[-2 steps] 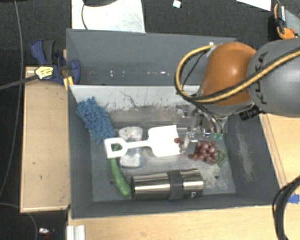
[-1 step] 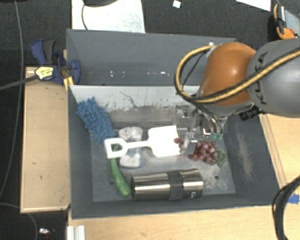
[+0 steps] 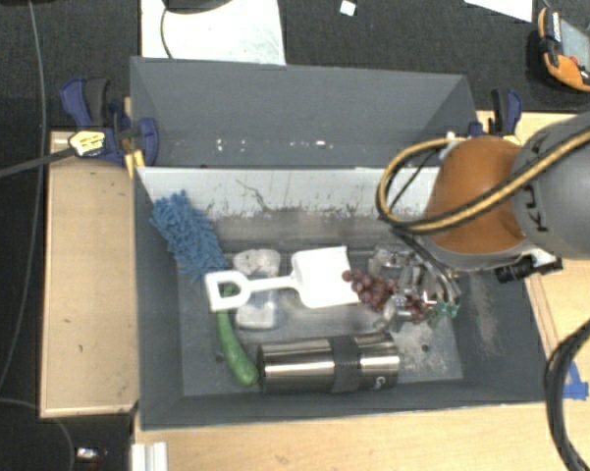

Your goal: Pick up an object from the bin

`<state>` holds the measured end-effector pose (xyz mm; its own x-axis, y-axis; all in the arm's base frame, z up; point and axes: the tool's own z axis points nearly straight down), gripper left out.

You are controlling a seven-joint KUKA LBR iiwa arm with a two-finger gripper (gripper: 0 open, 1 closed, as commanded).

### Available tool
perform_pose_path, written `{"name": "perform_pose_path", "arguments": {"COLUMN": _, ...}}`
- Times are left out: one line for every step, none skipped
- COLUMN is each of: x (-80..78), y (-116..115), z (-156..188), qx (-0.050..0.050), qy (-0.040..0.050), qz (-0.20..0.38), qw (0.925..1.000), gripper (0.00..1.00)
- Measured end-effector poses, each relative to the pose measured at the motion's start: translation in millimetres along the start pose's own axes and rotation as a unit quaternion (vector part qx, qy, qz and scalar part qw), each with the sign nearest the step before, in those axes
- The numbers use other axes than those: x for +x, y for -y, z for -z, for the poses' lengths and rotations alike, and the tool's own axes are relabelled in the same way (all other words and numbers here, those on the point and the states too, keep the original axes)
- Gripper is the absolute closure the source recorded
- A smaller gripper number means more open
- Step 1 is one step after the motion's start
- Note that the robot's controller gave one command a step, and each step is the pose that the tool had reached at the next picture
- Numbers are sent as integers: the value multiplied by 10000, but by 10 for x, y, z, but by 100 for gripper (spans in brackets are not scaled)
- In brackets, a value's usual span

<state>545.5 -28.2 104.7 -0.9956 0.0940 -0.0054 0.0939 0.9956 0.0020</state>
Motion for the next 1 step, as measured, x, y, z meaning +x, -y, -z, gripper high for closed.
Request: {"name": "perform_pose_path", "arguments": {"x": -194, "y": -161, "z": -115, "qx": -15, "qy": 44, "qz": 531, "qw": 9986, "gripper": 100}}
